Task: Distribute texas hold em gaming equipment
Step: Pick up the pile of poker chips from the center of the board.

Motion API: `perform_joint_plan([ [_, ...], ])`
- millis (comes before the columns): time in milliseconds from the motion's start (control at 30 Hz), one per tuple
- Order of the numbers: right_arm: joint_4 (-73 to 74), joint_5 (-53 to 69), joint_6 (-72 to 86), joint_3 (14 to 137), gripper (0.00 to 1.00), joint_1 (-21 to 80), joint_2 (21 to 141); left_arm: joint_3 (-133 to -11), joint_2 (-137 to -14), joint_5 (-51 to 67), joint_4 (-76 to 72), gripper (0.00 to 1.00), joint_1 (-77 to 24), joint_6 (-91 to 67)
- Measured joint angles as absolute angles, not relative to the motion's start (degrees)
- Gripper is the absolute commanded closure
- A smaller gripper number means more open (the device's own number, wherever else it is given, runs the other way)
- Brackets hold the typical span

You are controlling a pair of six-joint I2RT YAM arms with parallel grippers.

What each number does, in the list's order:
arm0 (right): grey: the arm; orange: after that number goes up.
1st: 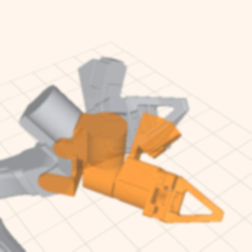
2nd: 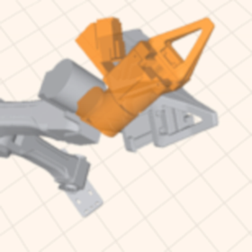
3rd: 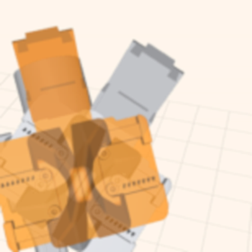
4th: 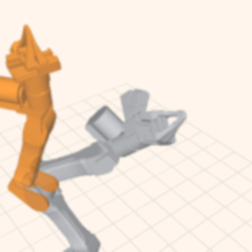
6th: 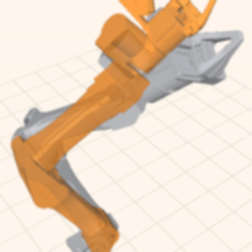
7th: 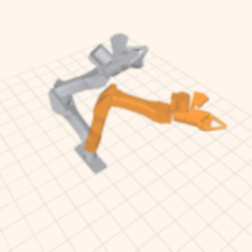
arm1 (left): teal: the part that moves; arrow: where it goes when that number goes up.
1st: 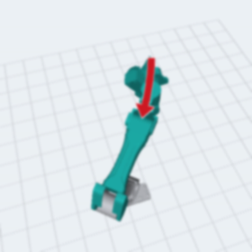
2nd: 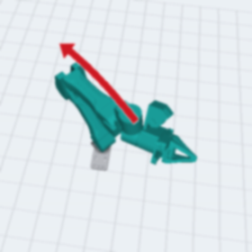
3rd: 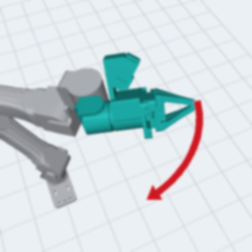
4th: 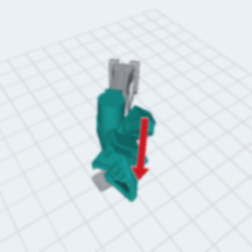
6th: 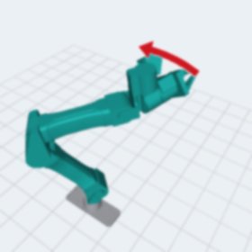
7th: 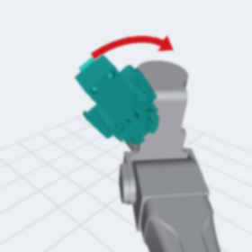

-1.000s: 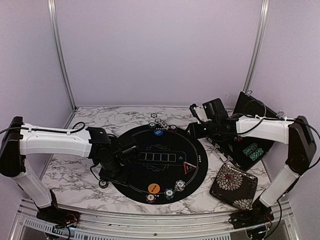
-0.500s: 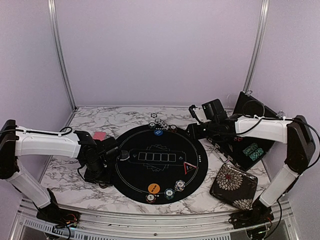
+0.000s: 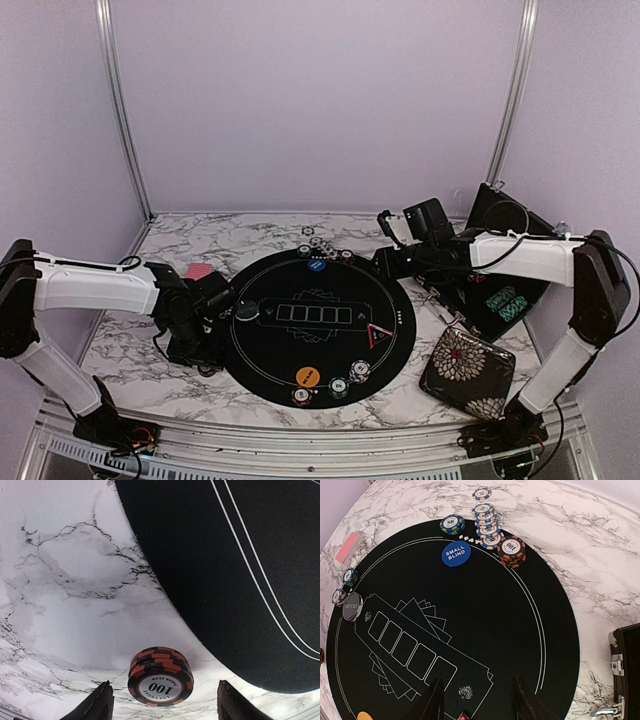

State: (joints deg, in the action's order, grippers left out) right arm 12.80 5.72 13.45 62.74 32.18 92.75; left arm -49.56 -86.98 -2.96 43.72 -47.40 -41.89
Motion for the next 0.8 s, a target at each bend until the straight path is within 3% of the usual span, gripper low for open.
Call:
perform_joint_plan([
  [800, 12.78, 5.72, 13.45, 62.74, 0.57, 32.16, 92.77, -46.76, -88.44, -1.43, 40.82, 0.48, -45.80, -39.59],
])
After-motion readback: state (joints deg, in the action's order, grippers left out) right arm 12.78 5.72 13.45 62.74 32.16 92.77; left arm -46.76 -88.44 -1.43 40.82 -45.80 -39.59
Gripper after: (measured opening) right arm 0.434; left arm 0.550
